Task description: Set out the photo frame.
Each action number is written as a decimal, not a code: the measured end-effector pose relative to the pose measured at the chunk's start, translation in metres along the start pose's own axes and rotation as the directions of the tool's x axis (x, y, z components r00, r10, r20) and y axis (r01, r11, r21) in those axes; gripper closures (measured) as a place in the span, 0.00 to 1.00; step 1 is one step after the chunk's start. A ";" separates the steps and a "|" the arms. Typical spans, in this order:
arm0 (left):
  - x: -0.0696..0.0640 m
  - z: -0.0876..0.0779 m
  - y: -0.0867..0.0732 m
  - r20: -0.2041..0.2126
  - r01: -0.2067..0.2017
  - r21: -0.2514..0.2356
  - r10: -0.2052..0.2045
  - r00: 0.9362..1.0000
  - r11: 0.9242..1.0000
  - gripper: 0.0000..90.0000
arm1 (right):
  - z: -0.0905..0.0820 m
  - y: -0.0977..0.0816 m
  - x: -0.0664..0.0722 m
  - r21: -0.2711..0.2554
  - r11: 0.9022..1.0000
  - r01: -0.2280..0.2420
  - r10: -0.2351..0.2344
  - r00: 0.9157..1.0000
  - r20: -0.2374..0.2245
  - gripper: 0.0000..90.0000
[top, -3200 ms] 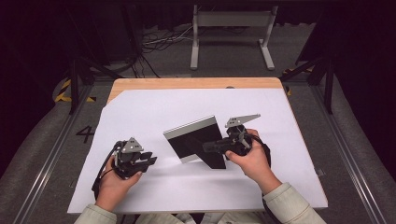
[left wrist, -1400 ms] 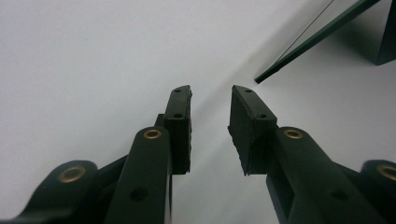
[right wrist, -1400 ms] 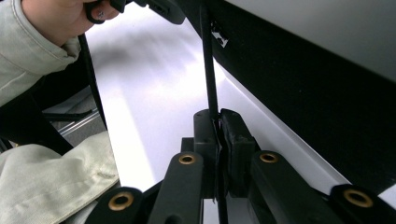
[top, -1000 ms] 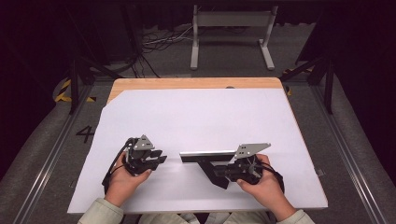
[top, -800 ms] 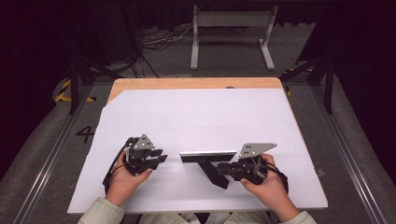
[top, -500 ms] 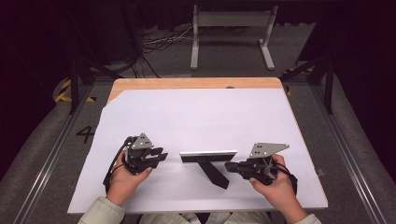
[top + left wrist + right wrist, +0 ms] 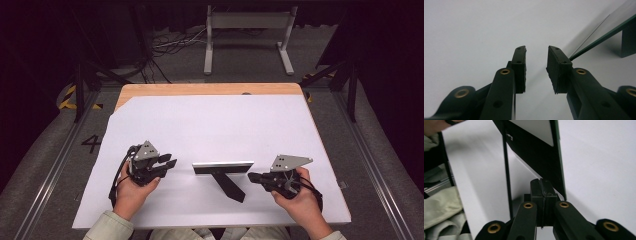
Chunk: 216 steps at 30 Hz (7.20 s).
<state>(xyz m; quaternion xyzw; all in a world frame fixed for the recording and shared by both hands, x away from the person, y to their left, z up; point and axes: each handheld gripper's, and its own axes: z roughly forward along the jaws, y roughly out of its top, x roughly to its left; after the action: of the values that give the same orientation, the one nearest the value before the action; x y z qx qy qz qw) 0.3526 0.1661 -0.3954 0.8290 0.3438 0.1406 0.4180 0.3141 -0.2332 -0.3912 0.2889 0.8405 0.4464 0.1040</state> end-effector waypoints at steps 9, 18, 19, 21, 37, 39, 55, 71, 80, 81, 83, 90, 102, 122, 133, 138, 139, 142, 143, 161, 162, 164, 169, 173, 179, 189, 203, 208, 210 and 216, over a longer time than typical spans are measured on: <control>0.001 0.000 0.000 -0.010 0.007 -0.004 -0.007 1.000 1.000 0.76 | 0.017 -0.010 -0.007 0.084 0.996 0.022 -0.027 0.998 0.059 1.00; 0.001 0.000 -0.001 -0.013 0.006 -0.004 -0.007 1.000 1.000 0.76 | 0.035 -0.016 -0.012 0.137 0.991 0.000 -0.008 0.998 0.061 1.00; 0.001 0.000 -0.001 -0.014 0.006 -0.005 -0.006 1.000 1.000 0.76 | 0.037 -0.016 -0.013 0.139 0.990 -0.005 -0.004 0.998 0.063 1.00; 0.000 0.000 -0.001 -0.013 0.006 -0.003 -0.006 1.000 1.000 0.76 | 0.040 -0.016 -0.014 0.146 0.989 -0.013 0.004 0.998 0.066 1.00; 0.001 -0.001 -0.002 -0.015 0.007 0.002 -0.007 1.000 1.000 0.76 | 0.053 -0.017 -0.023 0.189 0.980 -0.055 0.041 0.996 0.081 1.00; 0.001 -0.001 -0.002 -0.014 0.006 0.003 -0.006 1.000 1.000 0.76 | 0.053 -0.016 -0.023 0.189 0.980 -0.060 0.045 0.996 0.083 1.00; 0.001 0.000 -0.002 -0.013 0.003 0.008 -0.003 1.000 1.000 0.76 | 0.064 -0.005 -0.040 0.177 0.979 -0.103 0.087 0.992 0.096 1.00; 0.001 0.000 -0.004 -0.010 0.012 0.013 -0.012 1.000 1.000 0.76 | 0.077 0.007 -0.060 0.165 0.972 -0.170 0.154 0.982 0.105 1.00; 0.000 0.002 -0.004 -0.008 0.007 0.023 -0.007 1.000 1.000 0.76 | 0.081 0.007 -0.067 0.164 0.966 -0.201 0.185 0.976 0.111 1.00; 0.000 0.002 -0.004 -0.008 0.005 0.024 -0.005 1.000 1.000 0.76 | 0.081 0.007 -0.068 0.163 0.966 -0.203 0.187 0.976 0.110 1.00; 0.000 0.003 -0.004 -0.008 0.001 0.021 -0.001 1.000 1.000 0.76 | 0.080 0.007 -0.068 0.163 0.965 -0.204 0.188 0.976 0.110 1.00; -0.004 0.008 -0.002 0.001 -0.008 0.030 0.008 1.000 1.000 0.77 | 0.064 0.008 -0.067 0.134 0.969 -0.208 0.192 0.973 0.127 1.00; -0.005 0.017 0.001 0.020 -0.016 0.037 0.015 1.000 0.999 0.79 | 0.016 0.007 -0.072 0.046 0.975 -0.216 0.204 0.961 0.187 1.00; -0.011 0.037 0.002 0.080 -0.026 0.079 0.019 0.997 0.997 0.87 | -0.024 0.005 -0.078 -0.025 0.975 -0.222 0.222 0.944 0.245 1.00; -0.014 0.051 0.002 0.093 -0.035 0.121 0.024 0.995 0.992 0.87 | -0.032 0.004 -0.080 -0.039 0.973 -0.227 0.230 0.940 0.252 1.00; -0.019 0.058 0.001 0.108 -0.058 0.154 0.041 0.993 0.986 0.87 | -0.033 0.004 -0.080 -0.041 0.973 -0.226 0.229 0.940 0.253 1.00; -0.019 0.058 0.001 0.110 -0.063 0.156 0.046 0.993 0.986 0.87 | -0.034 0.004 -0.080 -0.043 0.973 -0.227 0.230 0.940 0.253 1.00; -0.020 0.061 0.001 0.114 -0.063 0.165 0.045 0.993 0.984 0.88 | -0.036 0.004 -0.081 -0.047 0.972 -0.228 0.233 0.939 0.255 1.00; -0.020 0.062 0.000 0.110 -0.064 0.167 0.046 0.993 0.984 0.88 | -0.036 0.004 -0.081 -0.049 0.972 -0.231 0.236 0.938 0.255 1.00; -0.029 0.073 -0.001 0.150 -0.097 0.198 0.068 0.986 0.975 1.00 | -0.045 0.003 -0.084 -0.076 0.968 -0.237 0.249 0.933 0.260 1.00; -0.029 0.073 -0.001 0.152 -0.098 0.199 0.068 0.986 0.975 1.00 | -0.046 0.003 -0.084 -0.077 0.968 -0.237 0.249 0.933 0.260 1.00; -0.030 0.073 -0.001 0.165 -0.099 0.201 0.066 0.984 0.974 1.00 | -0.047 0.003 -0.084 -0.078 0.968 -0.240 0.252 0.932 0.259 1.00; -0.037 0.073 -0.001 0.196 -0.121 0.205 0.081 0.977 0.971 1.00 | -0.049 0.003 -0.085 -0.085 0.966 -0.243 0.257 0.931 0.260 1.00; -0.044 0.072 -0.001 0.209 -0.151 0.211 0.106 0.972 0.966 1.00 | -0.051 0.003 -0.085 -0.093 0.966 -0.240 0.257 0.931 0.261 1.00; -0.055 0.073 0.000 0.242 -0.188 0.215 0.134 0.961 0.958 1.00 | -0.056 0.003 -0.086 -0.103 0.963 -0.248 0.267 0.927 0.264 1.00; -0.071 0.075 0.002 0.285 -0.240 0.219 0.173 0.943 0.946 1.00 | -0.060 0.003 -0.087 -0.115 0.961 -0.251 0.273 0.924 0.267 1.00; -0.094 0.081 0.004 0.345 -0.294 0.215 0.209 0.915 0.931 1.00 | -0.065 0.002 -0.088 -0.128 0.959 -0.252 0.278 0.922 0.269 1.00; -0.102 0.085 0.005 0.366 -0.315 0.214 0.223 0.903 0.925 1.00 | -0.066 0.001 -0.088 -0.129 0.959 -0.254 0.280 0.920 0.272 1.00; -0.103 0.086 0.006 0.370 -0.321 0.215 0.227 0.901 0.922 1.00 | -0.067 0.001 -0.088 -0.129 0.958 -0.255 0.282 0.920 0.273 1.00; -0.115 0.092 0.008 0.395 -0.345 0.213 0.242 0.886 0.914 1.00 | -0.068 0.000 -0.087 -0.131 0.958 -0.256 0.283 0.919 0.273 1.00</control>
<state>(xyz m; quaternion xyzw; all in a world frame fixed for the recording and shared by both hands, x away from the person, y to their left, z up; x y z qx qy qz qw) 0.3208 0.0284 -0.4394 0.9334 0.1469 -0.0010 0.3273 0.3557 -0.3302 -0.3587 0.4589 0.7468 0.4477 0.1765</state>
